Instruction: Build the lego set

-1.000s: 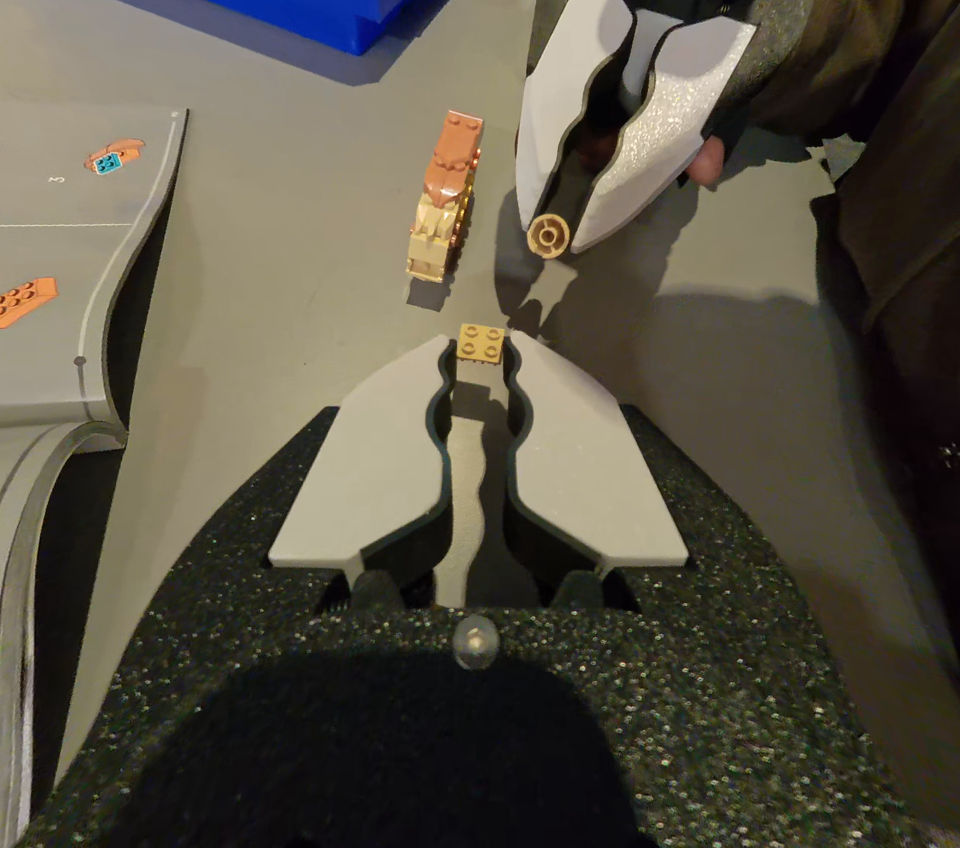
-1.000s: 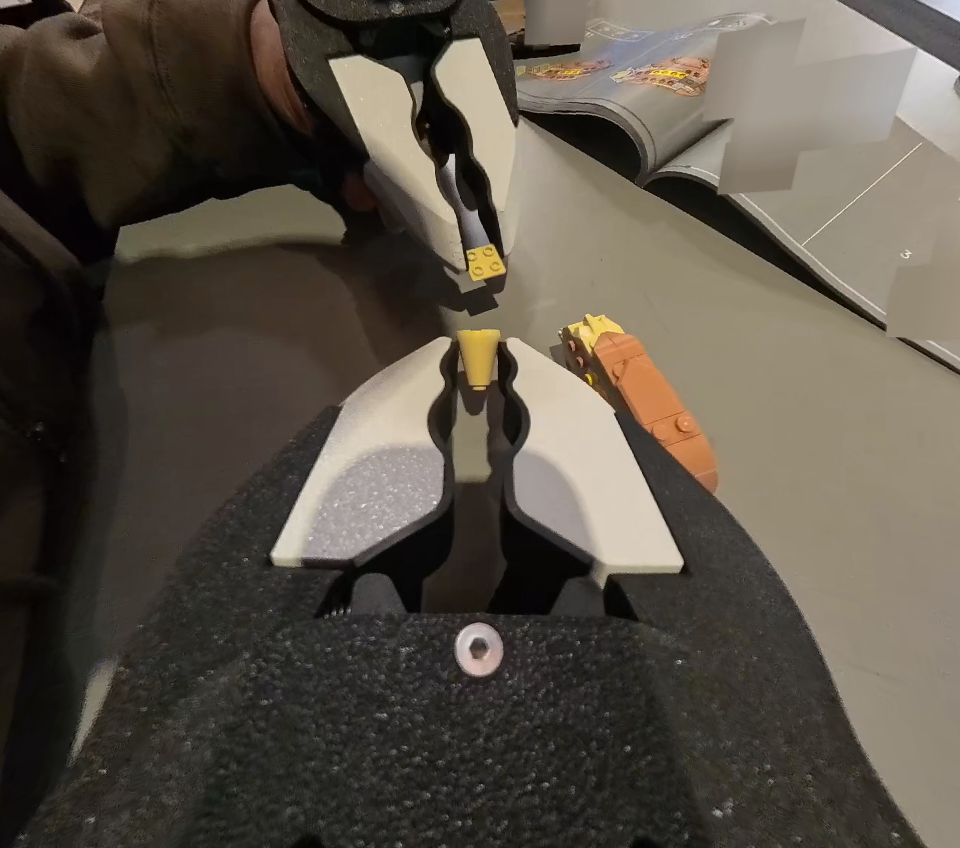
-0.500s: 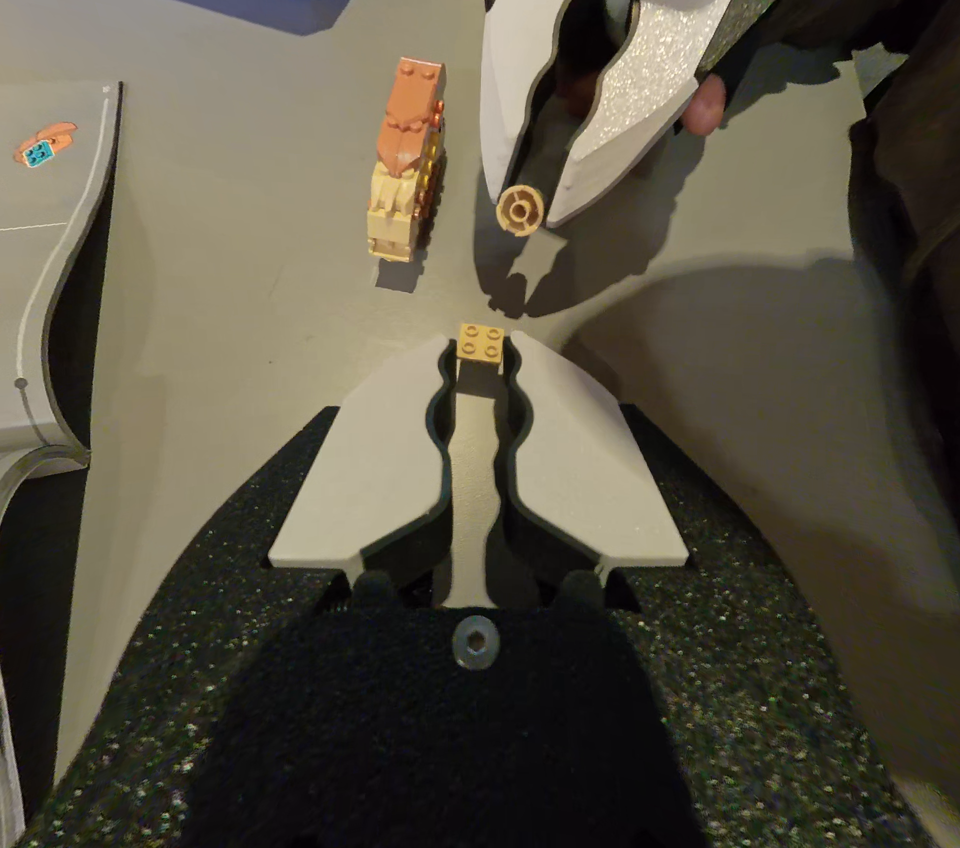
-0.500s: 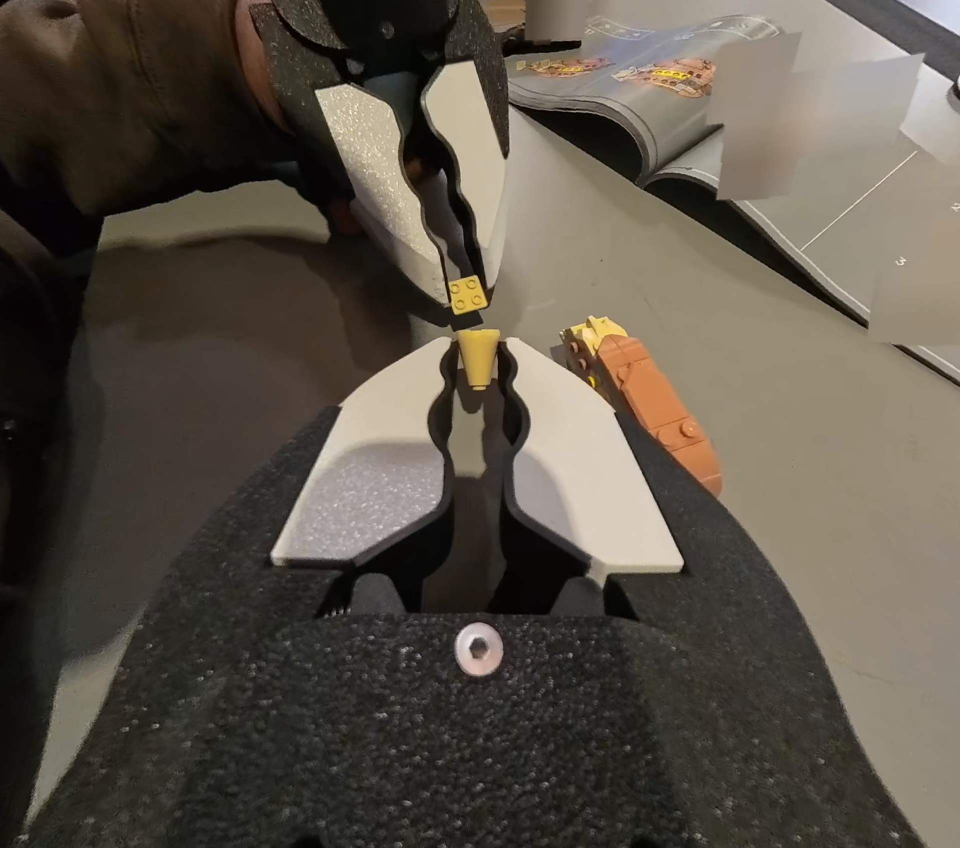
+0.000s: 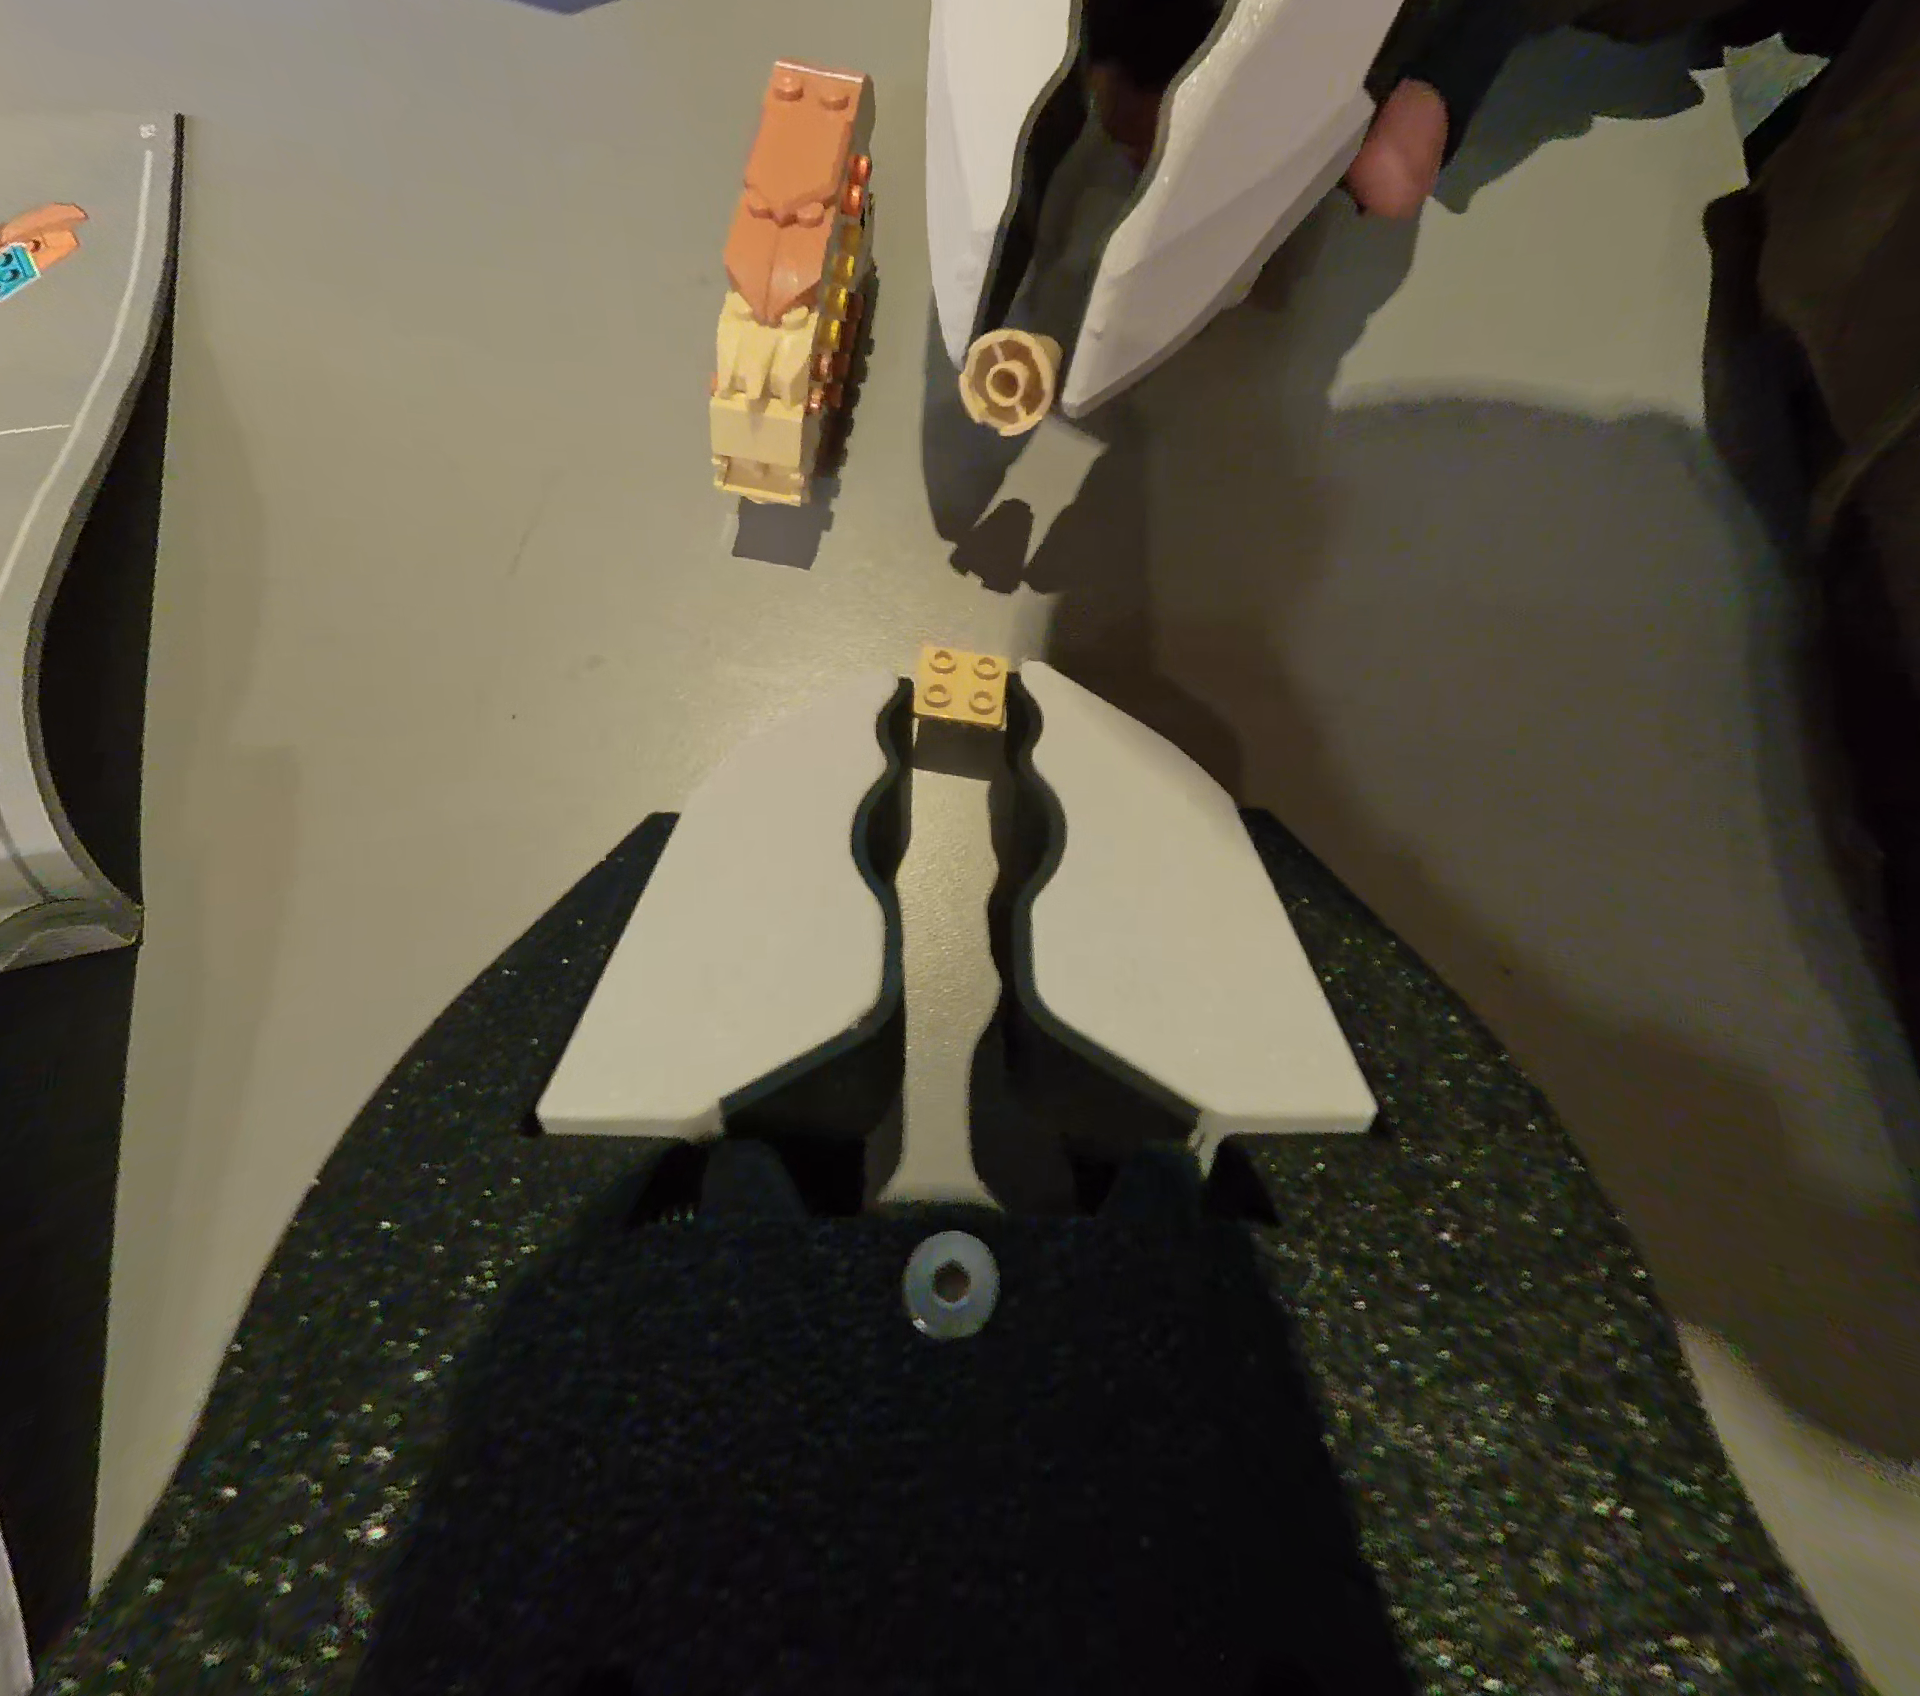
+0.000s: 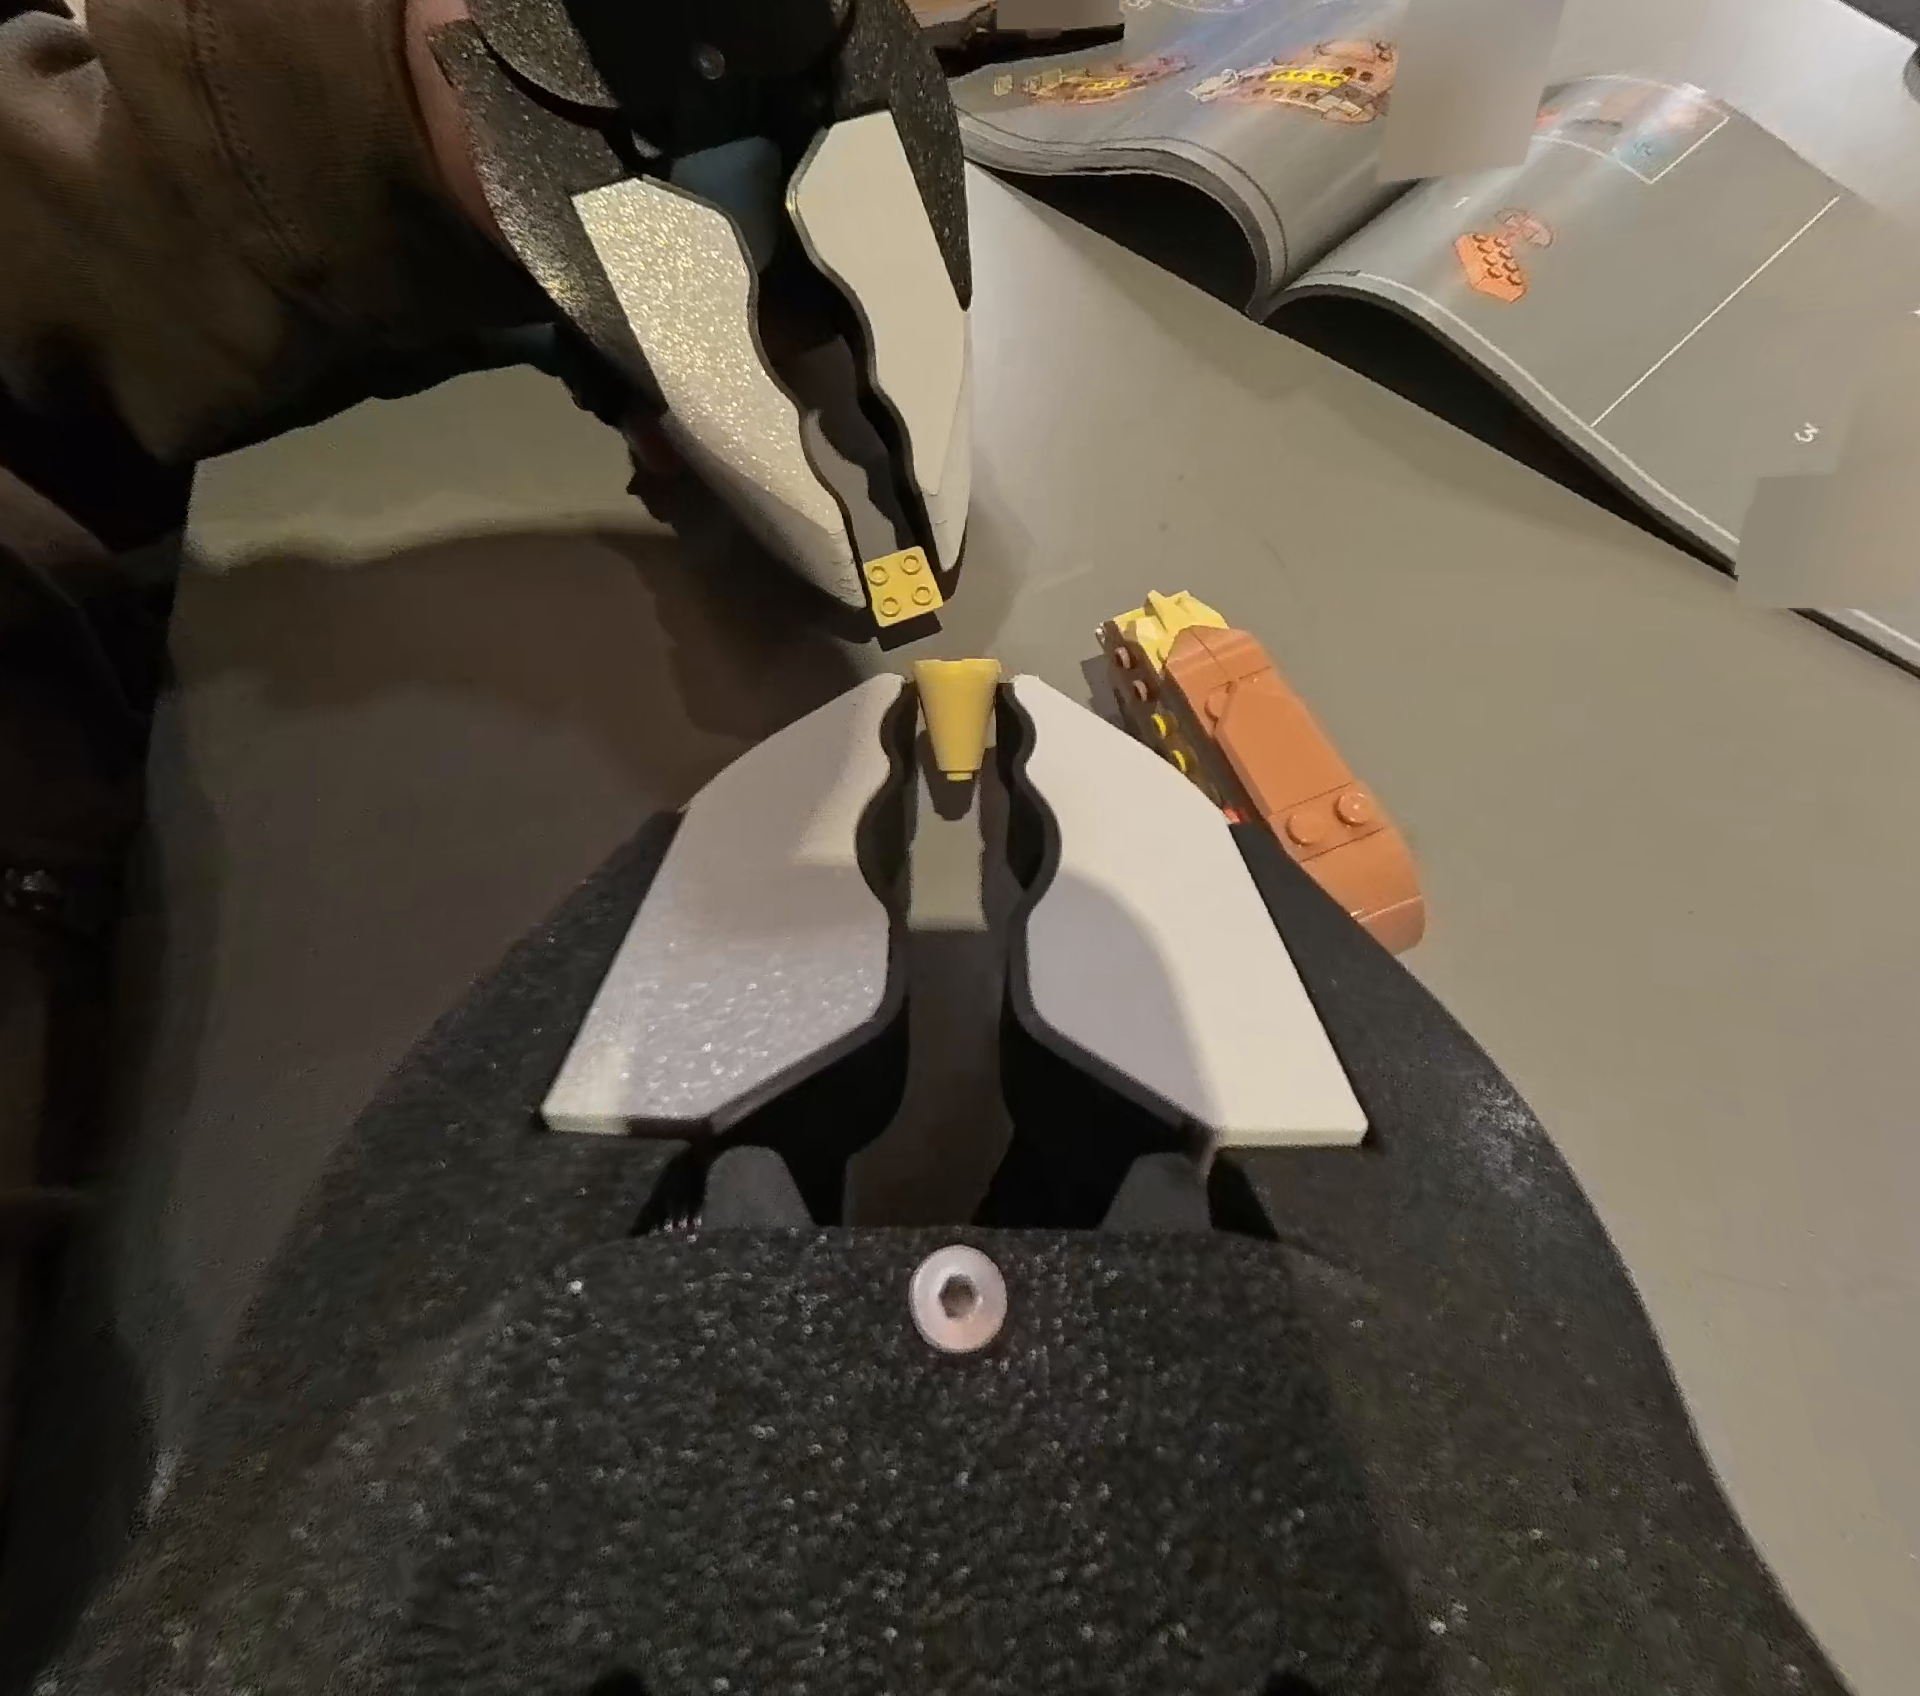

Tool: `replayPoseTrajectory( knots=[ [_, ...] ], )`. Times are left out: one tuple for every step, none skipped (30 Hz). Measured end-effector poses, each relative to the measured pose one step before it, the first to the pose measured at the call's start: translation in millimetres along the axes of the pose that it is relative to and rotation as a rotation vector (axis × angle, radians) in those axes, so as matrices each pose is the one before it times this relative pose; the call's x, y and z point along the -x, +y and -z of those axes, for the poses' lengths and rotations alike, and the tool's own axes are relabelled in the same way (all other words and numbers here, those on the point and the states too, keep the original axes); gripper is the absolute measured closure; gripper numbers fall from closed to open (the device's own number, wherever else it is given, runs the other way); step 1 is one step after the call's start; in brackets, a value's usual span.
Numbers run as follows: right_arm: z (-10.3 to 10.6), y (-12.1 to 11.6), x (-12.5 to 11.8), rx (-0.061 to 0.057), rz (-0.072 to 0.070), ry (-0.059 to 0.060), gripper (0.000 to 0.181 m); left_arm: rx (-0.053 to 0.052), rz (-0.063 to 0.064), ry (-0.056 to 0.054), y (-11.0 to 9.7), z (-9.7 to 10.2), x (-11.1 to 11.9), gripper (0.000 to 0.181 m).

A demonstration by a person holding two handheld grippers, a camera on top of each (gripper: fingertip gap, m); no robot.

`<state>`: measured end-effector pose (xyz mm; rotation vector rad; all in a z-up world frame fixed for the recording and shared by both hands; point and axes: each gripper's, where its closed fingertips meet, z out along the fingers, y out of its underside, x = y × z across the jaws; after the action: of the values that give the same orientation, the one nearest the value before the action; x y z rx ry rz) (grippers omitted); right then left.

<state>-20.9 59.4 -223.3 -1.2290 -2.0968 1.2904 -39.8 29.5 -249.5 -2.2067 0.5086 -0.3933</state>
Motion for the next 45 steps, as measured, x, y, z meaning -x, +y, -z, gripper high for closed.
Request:
replayPoseTrajectory(
  knots=[
    [0.12,-0.01,-0.01,-0.0001,-0.0027,-0.0025,0.167,0.0019,0.0005,0.001,0.21,-0.23,-0.08,0.164],
    [-0.02,0.06,0.08,0.0001,-0.002,-0.0024,0.167,0.0022,0.0003,0.001,0.25,-0.2,-0.07,0.164],
    [-0.02,-0.04,0.04,0.0001,-0.0014,-0.0016,0.167,0.0024,-0.0001,0.0009,0.3,-0.17,-0.17,0.165],
    [0.0,0.1,-0.01,0.0002,-0.0009,-0.0012,0.167,0.0023,-0.0009,0.0004,0.21,-0.12,-0.06,0.165],
    [-0.05,0.17,0.14,0.001,-0.0003,-0.0014,0.167,0.0025,-0.0014,0.0002,0.27,-0.25,-0.15,0.165],
    [-0.13,0.17,0.21,0.0013,0.0008,-0.0013,0.167,0.0029,-0.0022,-0.0002,0.35,-0.21,-0.18,0.165],
    [-0.08,0.08,0.21,0.001,0.0015,-0.0005,0.167,0.0034,-0.0022,-0.0011,0.33,-0.28,-0.1,0.165],
    [-0.2,0.2,0.2,0.0019,0.0017,-0.0005,0.167,0.0044,-0.0019,-0.0013,0.47,-0.5,-0.07,0.165],
    [-0.18,0.42,0.37,0.0026,0.0024,-0.0011,0.167,0.0054,-0.003,-0.001,0.47,-0.45,-0.22,0.165],
    [-0.29,0.26,0.45,0.0028,0.0033,-0.0013,0.167,0.0068,-0.0047,-0.0008,0.64,-0.71,-0.39,0.165],
    [-0.25,0.32,0.52,0.0031,0.0042,-0.0013,0.167,0.0102,-0.0059,-0.0013,0.88,-1.02,-0.37,0.165],
    [-0.4,0.46,0.76,0.004,0.0051,-0.0018,0.167,0.0127,-0.0079,-0.0011,1.15,-1.36,-0.56,0.165],
    [-0.49,0.51,0.84,0.0051,0.0062,-0.0022,0.167,0.0132,-0.0084,-0.002,1.02,-1.38,-0.67,0.165],
    [-0.51,0.53,0.91,0.0054,0.0076,-0.0019,0.167,0.0072,-0.0095,-0.0072,0.12,-1.33,-0.23,0.165],
    [-0.66,0.58,1.03,0.0055,0.0089,-0.0024,0.167,0.0052,-0.0095,-0.0088,-0.03,-0.86,-0.13,0.165],
    [-0.7,0.54,1.41,0.0065,0.0098,-0.0039,0.167,0.0039,-0.0081,-0.0068,0.07,-0.76,-0.33,0.165],
    [-0.97,0.74,1.38,0.0083,0.0105,-0.0033,0.167,0.0022,-0.0034,-0.0063,-0.24,-0.63,-0.36,0.165],
    [-1.03,0.64,1.35,0.0092,0.0113,-0.0027,0.167,0.0009,-0.0005,-0.0033,-0.48,-0.77,-0.68,0.165],
    [-1.2,0.61,1.5,0.0091,0.0122,-0.0033,0.167,0.0009,-0.0022,-0.0003,-0.71,-0.89,-1.39,0.165],
    [-1.2,0.58,1.33,0.0091,0.0118,-0.0019,0.167,0.0023,-0.0059,-0.0019,-0.47,-0.88,-1.36,0.165],
    [-1.21,0.52,0.86,0.0092,0.0093,0.0009,0.167,0.0036,-0.0086,-0.005,-0.12,-0.87,-1.03,0.165],
    [-1.16,0.37,0.74,0.0077,0.0058,0.0009,0.167,0.0045,-0.0085,-0.0041,0.06,-0.69,-1.12,0.164],
    [-1.02,0.1,0.85,0.0051,0.0027,-0.0013,0.167,-0.0009,0.0004,0.0032,-0.49,-0.46,-1.75,0.163],
    [-0.86,0.06,0.46,0.0035,0.0019,0.0002,0.167,0.0008,-0.0003,-0.0011,-0.29,-0.36,-1.01,0.163],
    [-0.77,0.28,0.04,0.004,0.0024,0.003,0.167,0.0004,0.0003,-0.0009,-0.02,-0.06,-0.89,0.162],
    [-0.52,0.43,-0.24,0.0038,0.0013,0.0027,0.167,-0.0003,0.0029,-0.0033,0.04,0.06,-0.18,0.162],
    [-0.23,0.21,-0.23,0.0018,-0.0011,0.0015,0.166,0.0007,0.0013,-0.0021,0.28,0.1,-0.14,0.161],
    [-0.01,0.06,-0.4,-0.0005,-0.003,0.0014,0.167,0.0,0.0026,-0.0011,0.12,0.12,-0.14,0.16],
    [-0.05,0.0,-0.51,-0.0007,-0.0051,0.0012,0.167,0.0005,0.0005,-0.001,0.21,0.19,-0.15,0.159],
    [0.04,0.11,-0.6,0.0001,-0.0059,0.0006,0.167,0.0008,0.0001,-0.0005,0.33,0.14,-0.18,0.158],
    [0.1,0.14,-0.23,-0.0002,-0.0046,-0.0015,0.166,0.0007,0.0013,-0.0008,0.25,0.08,0.05,0.157],
    [0.14,0.15,-0.02,-0.0004,-0.0035,-0.0032,0.166,-0.0002,0.0003,0.0014,0.0,0.02,-0.12,0.156],
    [0.08,0.15,0.11,0.0001,-0.0029,-0.0033,0.166,-0.0005,0.001,0.0004,0.01,0.04,0.05,0.154],
    [0.18,0.38,0.19,0.0005,-0.0022,-0.0034,0.166,-0.0022,0.0027,0.0026,-0.23,0.2,-0.01,0.152],
    [0.22,0.09,0.1,-0.0005,-0.0016,-0.0029,0.166,-0.0058,0.0034,0.0047,-0.69,0.39,-0.17,0.151],
    [0.31,0.12,0.12,-0.0011,-0.0013,-0.0023,0.166,-0.0088,0.0048,0.0041,-0.88,0.69,0.08,0.151],
    [0.27,0.12,0.17,-0.0008,-0.001,-0.0023,0.166,-0.0112,0.0068,0.0041,-1.12,0.94,0.17,0.15],
    [0.34,0.17,0.15,-0.0008,-0.0006,-0.0019,0.166,-0.0128,0.0085,0.0042,-1.17,1.05,0.11,0.15],
    [0.17,0.05,0.12,-0.0007,-0.0003,-0.0021,0.166,-0.0132,0.0075,0.0054,-1.4,1.16,0.02,0.15],
    [0.18,0.07,0.26,-0.0007,-0.0003,-0.0021,0.166,-0.0119,0.0055,0.0019,-1.08,1.14,0.26,0.15],
    [-0.04,0.05,0.14,-0.0005,-0.0004,-0.0015,0.166,-0.0104,0.0051,0.0018,-0.94,0.91,0.22,0.149],
    [0.06,0.04,0.06,0.0001,-0.0003,-0.0009,0.167,-0.0085,0.0042,0.0014,-0.85,0.86,0.13,0.149],
    [0.0,0.01,0.07,0.0,-0.0001,-0.0005,0.167,-0.0074,0.0027,0.0003,-0.74,0.58,0.09,0.149],
    [-0.07,-0.07,0.1,-0.0003,0.0001,-0.0003,0.167,-0.0062,0.0019,-0.0021,-0.61,0.63,0.37,0.149],
    [-0.01,-0.02,0.0,-0.0002,0.0002,-0.0001,0.167,-0.0054,0.0017,-0.0019,-0.46,0.56,0.06,0.149]
  ],
)
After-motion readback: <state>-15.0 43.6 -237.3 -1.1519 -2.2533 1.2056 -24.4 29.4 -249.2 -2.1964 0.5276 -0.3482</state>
